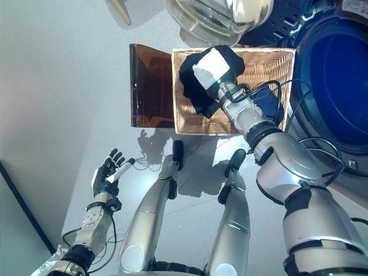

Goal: Pick up the clothes and place them into the washing machine

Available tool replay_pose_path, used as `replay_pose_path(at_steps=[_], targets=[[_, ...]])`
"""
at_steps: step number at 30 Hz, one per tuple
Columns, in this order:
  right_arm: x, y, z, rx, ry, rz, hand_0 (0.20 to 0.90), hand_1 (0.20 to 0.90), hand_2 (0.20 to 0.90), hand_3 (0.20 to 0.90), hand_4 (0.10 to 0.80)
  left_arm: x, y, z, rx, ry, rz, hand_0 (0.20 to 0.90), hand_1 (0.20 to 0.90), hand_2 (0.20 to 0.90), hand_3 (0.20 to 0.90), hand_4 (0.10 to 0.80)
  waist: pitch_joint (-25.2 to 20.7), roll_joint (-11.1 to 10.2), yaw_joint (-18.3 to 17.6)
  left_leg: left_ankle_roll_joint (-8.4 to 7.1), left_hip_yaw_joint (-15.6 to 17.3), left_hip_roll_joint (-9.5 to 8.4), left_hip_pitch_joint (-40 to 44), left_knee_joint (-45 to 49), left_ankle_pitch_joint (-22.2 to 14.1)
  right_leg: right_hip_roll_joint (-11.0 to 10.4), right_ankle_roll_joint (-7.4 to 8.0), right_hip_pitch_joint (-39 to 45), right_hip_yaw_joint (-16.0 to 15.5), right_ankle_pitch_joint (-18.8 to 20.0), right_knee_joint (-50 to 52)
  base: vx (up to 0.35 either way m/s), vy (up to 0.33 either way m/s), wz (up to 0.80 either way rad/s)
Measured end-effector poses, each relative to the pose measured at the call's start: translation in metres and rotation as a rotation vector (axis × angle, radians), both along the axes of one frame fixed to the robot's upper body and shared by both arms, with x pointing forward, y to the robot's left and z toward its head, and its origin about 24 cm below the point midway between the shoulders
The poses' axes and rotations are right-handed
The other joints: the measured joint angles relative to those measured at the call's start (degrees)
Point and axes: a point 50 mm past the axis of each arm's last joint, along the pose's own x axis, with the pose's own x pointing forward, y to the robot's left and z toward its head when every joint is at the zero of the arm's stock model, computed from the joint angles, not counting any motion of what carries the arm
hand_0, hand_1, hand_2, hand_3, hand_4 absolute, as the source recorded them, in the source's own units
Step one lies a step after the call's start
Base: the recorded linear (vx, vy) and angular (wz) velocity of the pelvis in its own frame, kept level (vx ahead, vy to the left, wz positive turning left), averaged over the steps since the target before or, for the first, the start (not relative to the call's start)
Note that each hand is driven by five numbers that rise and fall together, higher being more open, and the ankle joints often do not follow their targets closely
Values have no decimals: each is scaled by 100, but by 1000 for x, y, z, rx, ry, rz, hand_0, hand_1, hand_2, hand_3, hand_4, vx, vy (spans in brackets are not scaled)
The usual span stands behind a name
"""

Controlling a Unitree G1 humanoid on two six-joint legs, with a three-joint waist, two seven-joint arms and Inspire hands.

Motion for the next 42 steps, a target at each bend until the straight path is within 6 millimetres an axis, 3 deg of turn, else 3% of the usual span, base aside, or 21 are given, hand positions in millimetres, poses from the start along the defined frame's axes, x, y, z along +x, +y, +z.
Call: replay_pose_path(at_steps=[7,22,33,40,42], targets=[[1,7,22,28,-61,27,200,200,200,200,300,1,0,2,2,-10,-2,900,900,900,900,800,12,6,57,-28,-31,4,-185,38,50,3,-40,-208,-65,-44,169,-3,3,0],[1,4,23,69,-57,16,200,200,200,200,300,1,2,2,8,-10,1,900,900,900,900,800,14,4,124,-24,-5,6,-174,88,52,4,-40,-203,-40,-41,197,-3,4,-3],[-2,5,34,193,-81,51,200,200,200,200,300,0,4,2,13,-7,2,900,900,900,900,800,18,-4,45,-20,90,5,-53,96,53,6,-37,-161,68,-35,257,9,2,-3],[-9,1,22,397,-58,95,200,200,200,200,300,0,5,1,15,0,17,900,900,900,900,800,24,-23,-67,27,145,8,174,189,-24,22,-21,92,138,-13,164,30,14,-9],[-15,-1,16,546,-55,130,200,200,200,200,300,0,6,0,15,8,33,900,900,900,900,800,29,-31,-166,32,164,2,183,190,-25,39,30,141,189,24,70,26,9,-8]])
